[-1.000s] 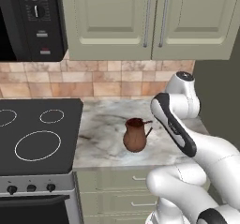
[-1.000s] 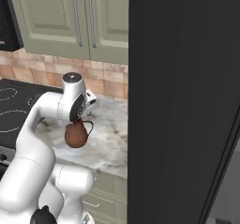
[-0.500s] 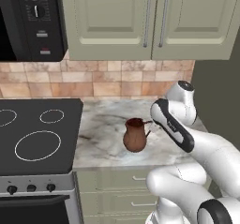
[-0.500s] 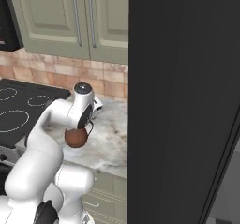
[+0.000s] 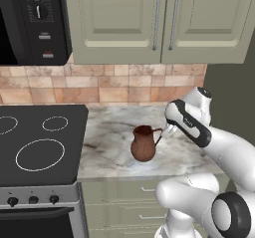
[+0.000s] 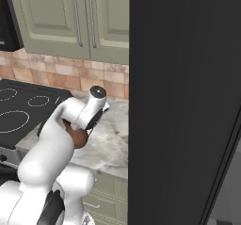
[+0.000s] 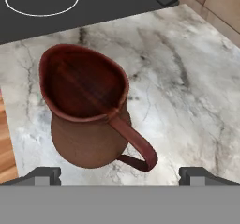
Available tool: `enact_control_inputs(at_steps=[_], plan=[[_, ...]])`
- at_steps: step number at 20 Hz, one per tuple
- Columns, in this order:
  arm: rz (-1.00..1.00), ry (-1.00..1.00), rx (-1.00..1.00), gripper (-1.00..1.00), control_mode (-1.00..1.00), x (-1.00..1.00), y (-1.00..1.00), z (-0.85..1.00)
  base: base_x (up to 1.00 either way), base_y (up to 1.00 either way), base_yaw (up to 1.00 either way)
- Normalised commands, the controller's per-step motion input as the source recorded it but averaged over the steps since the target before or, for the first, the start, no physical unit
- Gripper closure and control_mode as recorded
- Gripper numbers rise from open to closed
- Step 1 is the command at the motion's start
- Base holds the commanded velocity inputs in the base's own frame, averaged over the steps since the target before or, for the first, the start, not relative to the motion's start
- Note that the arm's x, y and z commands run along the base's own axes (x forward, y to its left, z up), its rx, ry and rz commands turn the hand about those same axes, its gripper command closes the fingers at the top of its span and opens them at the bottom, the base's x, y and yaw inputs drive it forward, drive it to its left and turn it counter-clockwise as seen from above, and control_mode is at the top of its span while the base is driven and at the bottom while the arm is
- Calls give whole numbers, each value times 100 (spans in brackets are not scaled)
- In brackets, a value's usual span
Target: Move the beet and hot dog from the top shelf to the second highest shelf to make space. Then, place the pitcher from the counter on the cleared top shelf.
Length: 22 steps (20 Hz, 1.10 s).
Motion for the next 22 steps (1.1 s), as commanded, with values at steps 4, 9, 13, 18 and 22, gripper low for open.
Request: enact_control_inputs(at_steps=[4,9,13,18,22], plan=[[18,0,2,-100,-100,16,0,-15,0,0,0],[20,0,0,-100,-100,9,0,-20,0,0,0],[20,0,0,-100,-100,1,0,-16,0,0,0],[17,0,0,-100,-100,0,0,-4,0,0,0],[12,0,0,-100,-100,0,0,0,0,0,0]])
